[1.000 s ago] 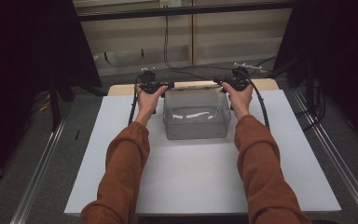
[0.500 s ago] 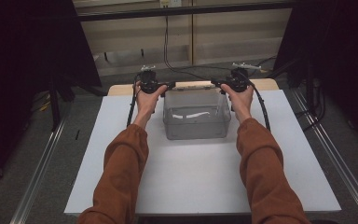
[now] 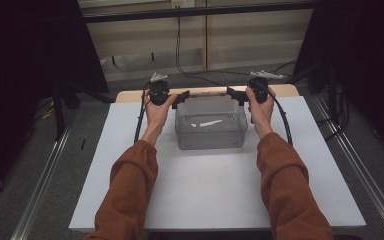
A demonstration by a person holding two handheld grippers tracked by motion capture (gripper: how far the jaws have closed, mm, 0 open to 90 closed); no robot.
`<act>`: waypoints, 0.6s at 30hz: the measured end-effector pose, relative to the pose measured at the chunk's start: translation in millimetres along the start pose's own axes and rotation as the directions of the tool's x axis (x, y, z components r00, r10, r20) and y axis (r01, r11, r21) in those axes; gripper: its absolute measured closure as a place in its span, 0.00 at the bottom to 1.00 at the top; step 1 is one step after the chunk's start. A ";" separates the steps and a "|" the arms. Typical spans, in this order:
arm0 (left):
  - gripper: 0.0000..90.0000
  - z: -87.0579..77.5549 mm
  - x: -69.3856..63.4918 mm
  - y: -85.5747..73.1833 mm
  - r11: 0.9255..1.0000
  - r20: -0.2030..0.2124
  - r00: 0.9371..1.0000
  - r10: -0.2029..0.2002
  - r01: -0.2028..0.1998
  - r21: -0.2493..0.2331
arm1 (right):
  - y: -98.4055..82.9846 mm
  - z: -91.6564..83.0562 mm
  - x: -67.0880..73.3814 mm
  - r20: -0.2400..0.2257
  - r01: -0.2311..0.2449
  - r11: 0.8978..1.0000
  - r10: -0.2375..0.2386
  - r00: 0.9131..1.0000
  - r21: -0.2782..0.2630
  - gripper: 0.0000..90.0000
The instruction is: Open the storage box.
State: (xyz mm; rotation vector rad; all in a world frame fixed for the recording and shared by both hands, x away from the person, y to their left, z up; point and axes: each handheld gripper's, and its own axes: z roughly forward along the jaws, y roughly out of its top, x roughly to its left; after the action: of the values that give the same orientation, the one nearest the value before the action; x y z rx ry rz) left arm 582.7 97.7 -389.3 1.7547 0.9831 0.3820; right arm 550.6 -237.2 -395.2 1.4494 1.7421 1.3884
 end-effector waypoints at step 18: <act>0.05 -46.3 -17.7 -26.5 0.989 -0.057 0.995 0.085 -0.091 -0.112 | -24.7 -43.3 12.3 0.015 0.131 0.987 -0.130 0.991 -0.092 0.03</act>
State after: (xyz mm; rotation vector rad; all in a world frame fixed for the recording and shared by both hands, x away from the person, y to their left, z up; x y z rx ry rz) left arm 529.8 116.6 -390.6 1.6948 0.9039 0.5329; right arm 499.6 -241.1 -398.6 1.2673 1.7110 1.3723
